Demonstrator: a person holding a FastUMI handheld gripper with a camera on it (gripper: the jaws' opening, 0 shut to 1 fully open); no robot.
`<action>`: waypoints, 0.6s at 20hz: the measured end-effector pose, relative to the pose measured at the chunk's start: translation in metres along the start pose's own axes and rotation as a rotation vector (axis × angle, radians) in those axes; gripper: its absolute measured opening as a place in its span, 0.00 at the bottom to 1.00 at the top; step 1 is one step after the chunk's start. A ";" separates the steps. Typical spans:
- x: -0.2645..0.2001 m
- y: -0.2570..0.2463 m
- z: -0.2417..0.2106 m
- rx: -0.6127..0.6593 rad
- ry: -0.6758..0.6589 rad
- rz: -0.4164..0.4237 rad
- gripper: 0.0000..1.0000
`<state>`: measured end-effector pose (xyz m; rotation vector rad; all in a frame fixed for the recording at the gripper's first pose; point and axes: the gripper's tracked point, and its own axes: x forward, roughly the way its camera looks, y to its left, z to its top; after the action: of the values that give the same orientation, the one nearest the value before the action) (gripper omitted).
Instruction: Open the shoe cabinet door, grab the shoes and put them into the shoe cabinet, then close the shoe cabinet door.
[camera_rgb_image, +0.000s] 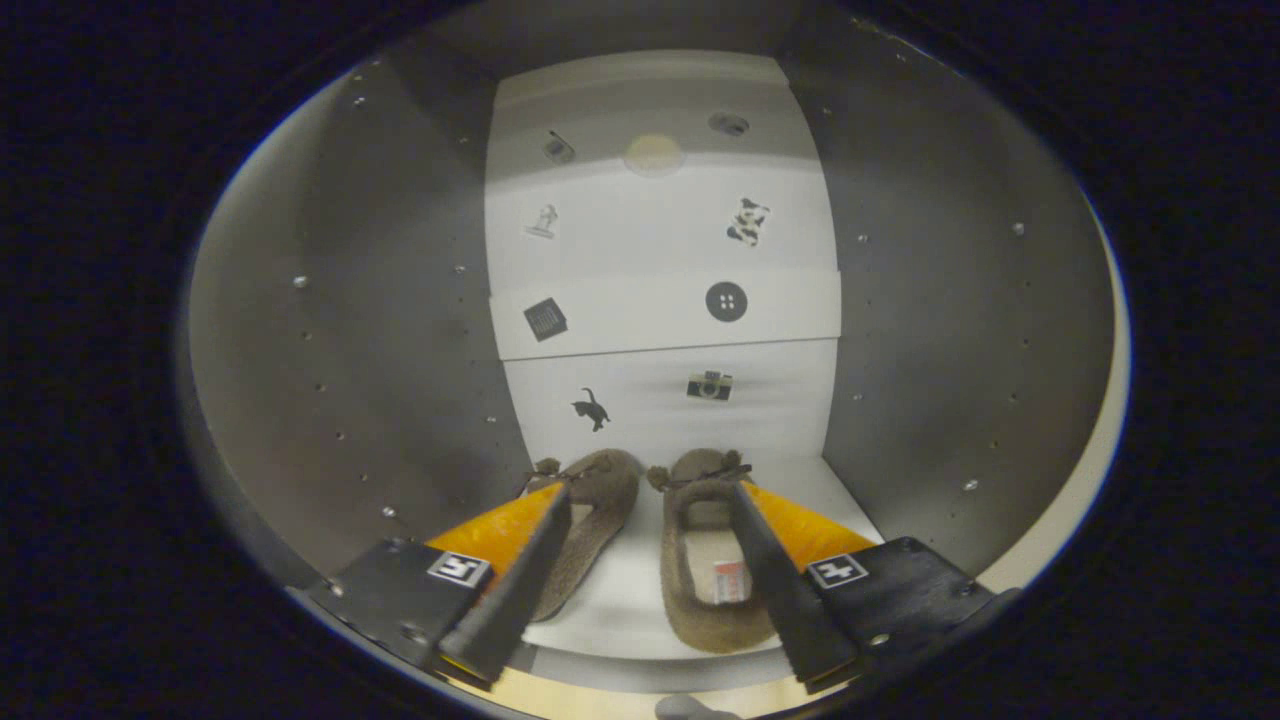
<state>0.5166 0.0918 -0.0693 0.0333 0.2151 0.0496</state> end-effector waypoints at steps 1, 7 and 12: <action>-0.012 0.001 -0.004 -0.008 0.001 -0.002 1.00; -0.123 0.019 -0.020 -0.050 -0.037 0.022 1.00; -0.245 0.031 -0.025 -0.051 -0.100 0.035 1.00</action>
<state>0.2707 0.1101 -0.0410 -0.0116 0.1134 0.0878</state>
